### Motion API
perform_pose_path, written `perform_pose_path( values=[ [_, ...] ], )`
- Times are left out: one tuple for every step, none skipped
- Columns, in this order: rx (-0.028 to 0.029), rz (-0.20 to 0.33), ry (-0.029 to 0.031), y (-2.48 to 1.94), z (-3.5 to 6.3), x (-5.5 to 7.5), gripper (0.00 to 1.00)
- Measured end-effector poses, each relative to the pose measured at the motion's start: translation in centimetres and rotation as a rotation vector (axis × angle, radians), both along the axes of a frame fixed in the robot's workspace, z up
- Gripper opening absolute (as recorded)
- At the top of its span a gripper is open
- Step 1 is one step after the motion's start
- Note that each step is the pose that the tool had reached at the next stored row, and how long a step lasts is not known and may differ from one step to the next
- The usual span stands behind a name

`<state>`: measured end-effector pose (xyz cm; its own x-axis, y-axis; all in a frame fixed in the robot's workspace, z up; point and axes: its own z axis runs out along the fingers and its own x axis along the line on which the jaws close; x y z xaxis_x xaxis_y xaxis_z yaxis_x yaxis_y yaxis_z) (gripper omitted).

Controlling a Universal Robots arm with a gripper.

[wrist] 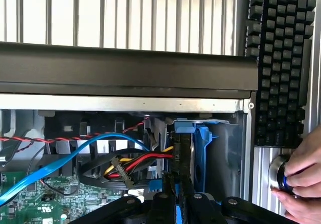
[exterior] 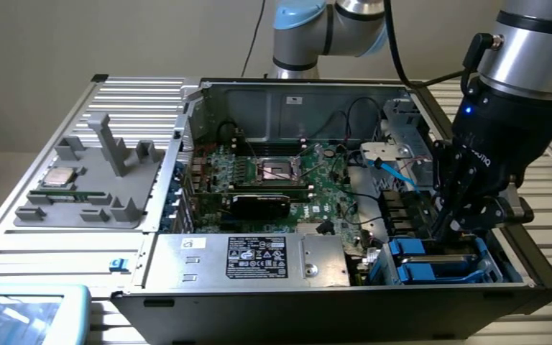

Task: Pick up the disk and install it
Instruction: 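Insert the second disk wire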

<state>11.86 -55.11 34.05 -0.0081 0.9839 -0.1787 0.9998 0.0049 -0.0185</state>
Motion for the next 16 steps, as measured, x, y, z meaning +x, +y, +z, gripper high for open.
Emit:
perform_pose_path(
  values=[
    [-0.0001,0.0,0.0,0.0,0.0,0.0,0.16],
    [-0.0001,0.0,0.0,0.0,0.0,0.0,0.16],
    [-0.0002,-0.001,0.0001,0.0,0.01,0.0,0.16],
    [-0.0001,-0.001,0.0,-0.01,0.0,0.01,0.16],
    [-0.0002,-0.003,0.0,-0.01,0.0,0.02,0.16],
    [-0.0003,-0.005,0.0,-0.01,0.0,0.02,0.16],
    [-0.0002,-0.008,0.0001,-0.01,-0.01,0.02,0.16],
    [-0.0003,-0.011,0.0,-0.01,-0.01,0.02,0.16],
    [-0.0003,-0.014,0.0001,-0.01,-0.02,0.02,0.16],
    [-0.0002,-0.015,0.0,-0.01,-0.02,0.02,0.16],
    [-0.0002,-0.015,0.0001,-0.01,-0.02,0.02,0.16],
    [-0.0001,-0.015,0.0,-0.01,-0.03,0.02,0.16],
    [-0.0002,-0.015,0.0,-0.01,-0.03,0.03,0.16],
    [0.0,-0.015,0.0,0.0,-0.03,0.06,0.16],
    [0.0,-0.015,0.0,0.0,-0.04,0.1,0.16],
    [0.0,-0.015,0.0001,-0.01,-0.04,0.16,0.16]
  ],
)
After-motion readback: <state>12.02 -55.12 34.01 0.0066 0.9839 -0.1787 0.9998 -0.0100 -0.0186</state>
